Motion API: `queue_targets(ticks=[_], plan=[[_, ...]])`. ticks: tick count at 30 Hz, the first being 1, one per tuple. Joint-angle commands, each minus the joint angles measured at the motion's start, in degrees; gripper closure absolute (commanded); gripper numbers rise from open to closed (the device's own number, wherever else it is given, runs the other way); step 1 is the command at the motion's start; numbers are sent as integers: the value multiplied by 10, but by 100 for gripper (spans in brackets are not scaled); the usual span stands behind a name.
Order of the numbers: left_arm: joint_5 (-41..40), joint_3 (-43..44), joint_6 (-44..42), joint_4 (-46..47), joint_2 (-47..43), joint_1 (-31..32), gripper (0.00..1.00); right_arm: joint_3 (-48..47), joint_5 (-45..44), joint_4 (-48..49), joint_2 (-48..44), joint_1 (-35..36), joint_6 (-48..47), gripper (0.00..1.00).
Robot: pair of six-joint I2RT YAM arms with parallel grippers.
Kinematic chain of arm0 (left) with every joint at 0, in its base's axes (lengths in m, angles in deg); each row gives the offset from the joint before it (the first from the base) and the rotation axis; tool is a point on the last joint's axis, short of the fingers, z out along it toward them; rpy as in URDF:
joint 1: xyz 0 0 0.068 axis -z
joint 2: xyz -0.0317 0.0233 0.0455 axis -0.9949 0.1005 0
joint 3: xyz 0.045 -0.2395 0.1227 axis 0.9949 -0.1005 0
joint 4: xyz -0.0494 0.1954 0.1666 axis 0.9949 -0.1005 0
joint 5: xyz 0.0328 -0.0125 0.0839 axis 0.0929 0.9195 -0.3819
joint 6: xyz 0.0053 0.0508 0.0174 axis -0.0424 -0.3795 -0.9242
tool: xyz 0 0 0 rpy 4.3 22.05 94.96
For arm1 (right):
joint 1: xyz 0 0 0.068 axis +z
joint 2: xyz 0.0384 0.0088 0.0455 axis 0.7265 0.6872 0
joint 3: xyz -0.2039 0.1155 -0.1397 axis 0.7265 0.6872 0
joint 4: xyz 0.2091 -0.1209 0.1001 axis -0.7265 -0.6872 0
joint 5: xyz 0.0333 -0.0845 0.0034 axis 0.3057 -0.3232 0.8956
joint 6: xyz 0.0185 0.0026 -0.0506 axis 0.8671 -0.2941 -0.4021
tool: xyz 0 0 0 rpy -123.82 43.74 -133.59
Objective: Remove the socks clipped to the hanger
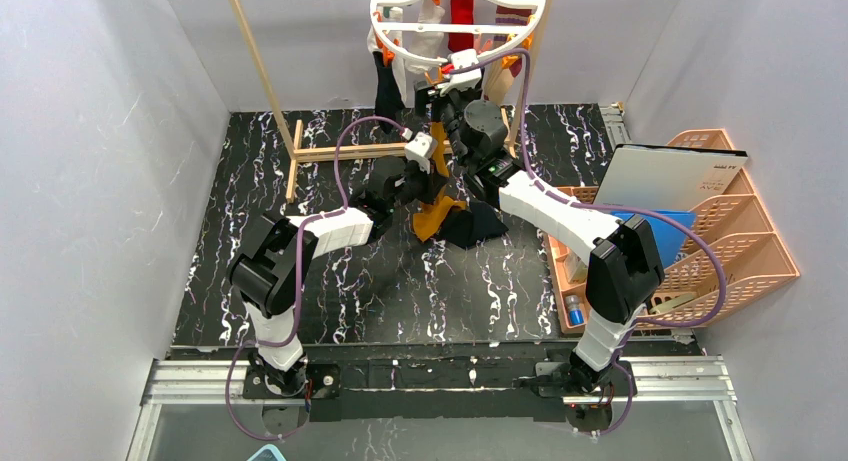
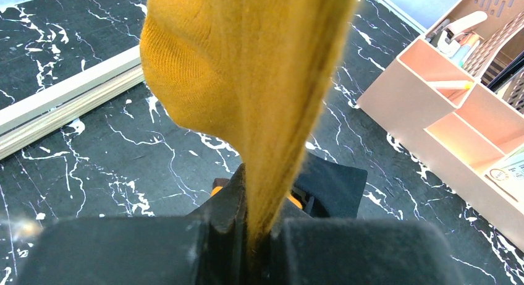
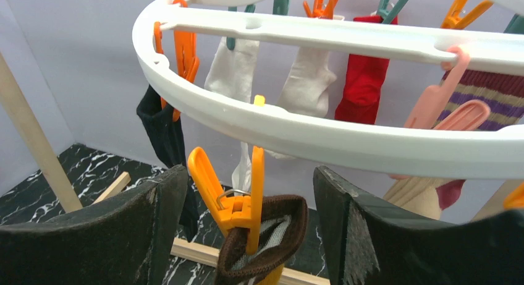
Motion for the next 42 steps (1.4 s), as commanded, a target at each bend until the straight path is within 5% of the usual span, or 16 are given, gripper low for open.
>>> queue_targets(ticks=[1,15,32,38,39,40,42], plan=[[-7,13,-7,-8,-11,4,100,-11,-21,65,-26,5,-25,18],[-9,19,-15,-23,-14,8,100,-12,-21,95,-16,4,-39,38],[-12,24,-25,-34,-19,10,100,-13,-23,95,-13,4,-44,93],[13,22,-55,-63,-59,25,100,-7,-27,101,-19,5,-49,95],[21,22,-70,-75,-73,33,98,-6,-27,101,-19,4,-51,95],[25,19,-84,-86,-88,45,83,-5,-27,102,-21,4,-52,95],[37,7,-107,-90,-119,64,35,-3,-28,105,-22,5,-54,95]])
